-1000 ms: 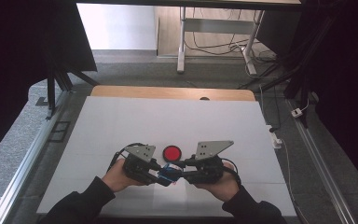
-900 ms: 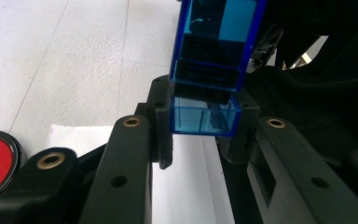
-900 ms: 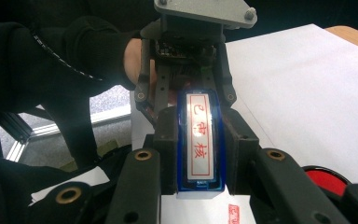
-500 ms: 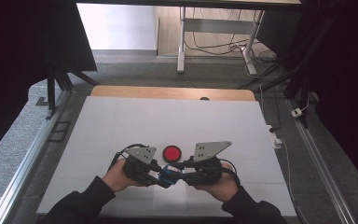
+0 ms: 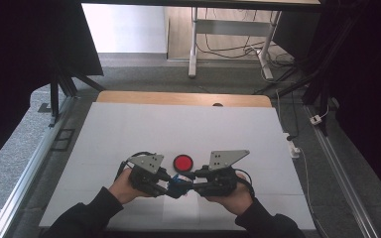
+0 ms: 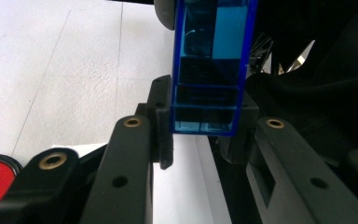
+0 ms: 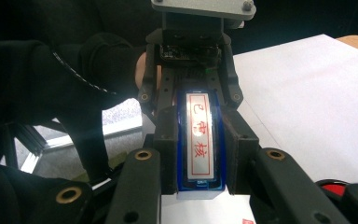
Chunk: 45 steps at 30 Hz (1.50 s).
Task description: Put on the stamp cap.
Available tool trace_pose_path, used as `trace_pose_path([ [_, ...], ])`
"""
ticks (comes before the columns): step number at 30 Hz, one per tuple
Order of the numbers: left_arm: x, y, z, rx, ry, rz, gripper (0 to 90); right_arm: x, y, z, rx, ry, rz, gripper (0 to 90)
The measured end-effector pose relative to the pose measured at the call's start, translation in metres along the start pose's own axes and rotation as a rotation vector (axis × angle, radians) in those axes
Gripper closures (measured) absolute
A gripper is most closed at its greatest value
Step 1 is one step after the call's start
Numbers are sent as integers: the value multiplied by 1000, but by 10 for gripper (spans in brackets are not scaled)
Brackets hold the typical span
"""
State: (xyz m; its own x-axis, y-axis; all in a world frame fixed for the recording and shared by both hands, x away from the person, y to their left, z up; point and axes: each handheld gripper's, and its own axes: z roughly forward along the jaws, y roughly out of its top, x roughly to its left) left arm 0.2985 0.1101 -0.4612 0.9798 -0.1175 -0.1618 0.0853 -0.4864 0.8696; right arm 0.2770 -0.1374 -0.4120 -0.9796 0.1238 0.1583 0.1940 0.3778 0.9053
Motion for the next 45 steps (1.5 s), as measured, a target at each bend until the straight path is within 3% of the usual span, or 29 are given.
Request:
trace_pose_path([
  [6, 1, -2, 2, -2, 11, 3, 679, 2, 1, 1, 21, -20, -29, 709],
  [10, 1, -2, 3, 4, 41, -7, 648, 2, 2, 2, 38, -39, -36, 709],
  [23, -2, -2, 2, 42, 156, -55, 355, -1, 1, -1, 34, -67, -30, 709],
  [37, -16, -9, -16, 82, 347, -197, 115, -1, 2, -5, 39, -100, -26, 708],
  [45, -33, -19, -33, 55, 417, -286, 59, -2, 1, -7, 49, -128, -23, 708],
])
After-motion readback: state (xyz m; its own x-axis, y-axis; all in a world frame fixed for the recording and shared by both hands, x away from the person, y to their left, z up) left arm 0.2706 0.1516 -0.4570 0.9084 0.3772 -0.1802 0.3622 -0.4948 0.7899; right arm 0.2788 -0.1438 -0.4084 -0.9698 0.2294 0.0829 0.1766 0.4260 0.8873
